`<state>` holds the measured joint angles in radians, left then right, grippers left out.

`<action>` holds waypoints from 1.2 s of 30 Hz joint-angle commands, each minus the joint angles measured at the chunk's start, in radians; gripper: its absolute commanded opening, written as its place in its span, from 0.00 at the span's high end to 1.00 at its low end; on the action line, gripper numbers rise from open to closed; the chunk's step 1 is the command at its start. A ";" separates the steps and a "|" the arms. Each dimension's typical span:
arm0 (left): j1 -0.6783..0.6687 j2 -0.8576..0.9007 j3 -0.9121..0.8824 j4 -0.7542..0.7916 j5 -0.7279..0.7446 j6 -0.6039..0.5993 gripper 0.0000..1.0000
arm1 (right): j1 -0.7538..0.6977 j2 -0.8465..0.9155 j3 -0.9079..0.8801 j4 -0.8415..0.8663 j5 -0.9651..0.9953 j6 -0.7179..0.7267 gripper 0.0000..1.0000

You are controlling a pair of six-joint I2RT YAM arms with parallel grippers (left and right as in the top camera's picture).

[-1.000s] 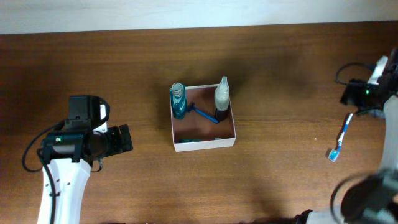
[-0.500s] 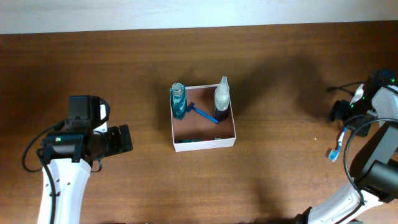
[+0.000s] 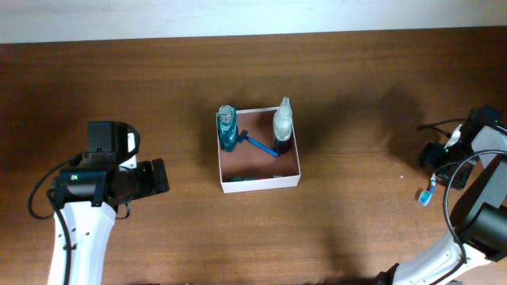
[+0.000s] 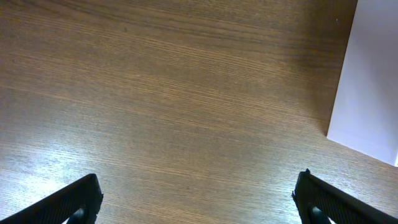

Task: Pack container
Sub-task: 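Move the right gripper to the blue-white toothbrush and grasp it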

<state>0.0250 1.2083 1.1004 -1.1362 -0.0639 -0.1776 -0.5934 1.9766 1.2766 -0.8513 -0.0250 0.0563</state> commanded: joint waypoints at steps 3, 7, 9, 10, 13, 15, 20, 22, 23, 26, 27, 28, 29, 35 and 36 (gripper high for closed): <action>0.004 0.003 -0.004 0.000 -0.011 -0.009 0.01 | -0.009 0.020 -0.030 0.012 -0.029 0.005 0.29; 0.004 0.003 -0.004 -0.001 -0.010 -0.009 0.01 | -0.009 0.020 -0.030 0.011 -0.029 0.005 0.49; 0.004 0.003 -0.004 -0.001 -0.010 -0.009 0.01 | -0.009 0.020 -0.030 0.011 -0.029 0.005 0.59; 0.004 0.003 -0.004 -0.001 -0.010 -0.009 0.01 | -0.009 0.020 -0.030 0.011 -0.029 0.005 0.61; 0.004 0.003 -0.004 -0.001 -0.010 -0.009 0.01 | -0.009 0.020 -0.030 0.011 -0.029 0.005 0.70; 0.004 0.003 -0.004 -0.001 -0.010 -0.009 0.01 | -0.009 0.020 -0.030 0.011 -0.029 0.005 0.76; 0.004 0.003 -0.004 -0.001 -0.010 -0.009 0.01 | -0.009 0.020 -0.030 0.011 -0.029 0.005 0.93; 0.004 0.003 -0.004 -0.001 -0.010 -0.009 0.01 | -0.009 0.020 -0.030 0.011 -0.029 0.005 0.95; 0.004 0.003 -0.004 -0.001 -0.010 -0.009 0.00 | -0.009 0.020 -0.030 0.011 -0.029 0.005 0.95; 0.004 0.003 -0.004 -0.001 -0.010 -0.009 0.01 | -0.009 0.020 -0.030 0.011 -0.040 0.005 0.96; 0.004 0.003 -0.004 -0.001 -0.010 -0.009 0.00 | -0.009 0.020 -0.030 0.012 -0.046 0.004 0.96; 0.004 0.003 -0.004 -0.001 -0.010 -0.009 0.01 | -0.009 0.020 -0.030 0.012 -0.054 0.005 0.96; 0.004 0.003 -0.004 -0.001 -0.010 -0.009 0.01 | -0.009 0.019 -0.029 0.012 -0.061 0.004 0.96; 0.004 0.003 -0.004 -0.001 -0.011 -0.009 0.01 | 0.006 -0.037 0.039 -0.025 -0.220 -0.026 0.96; 0.004 0.003 -0.004 0.000 -0.011 -0.009 0.01 | 0.020 -0.066 0.060 -0.036 -0.248 -0.027 0.96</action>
<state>0.0250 1.2083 1.1000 -1.1362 -0.0635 -0.1772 -0.6010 1.9755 1.2835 -0.8688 -0.1322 0.0483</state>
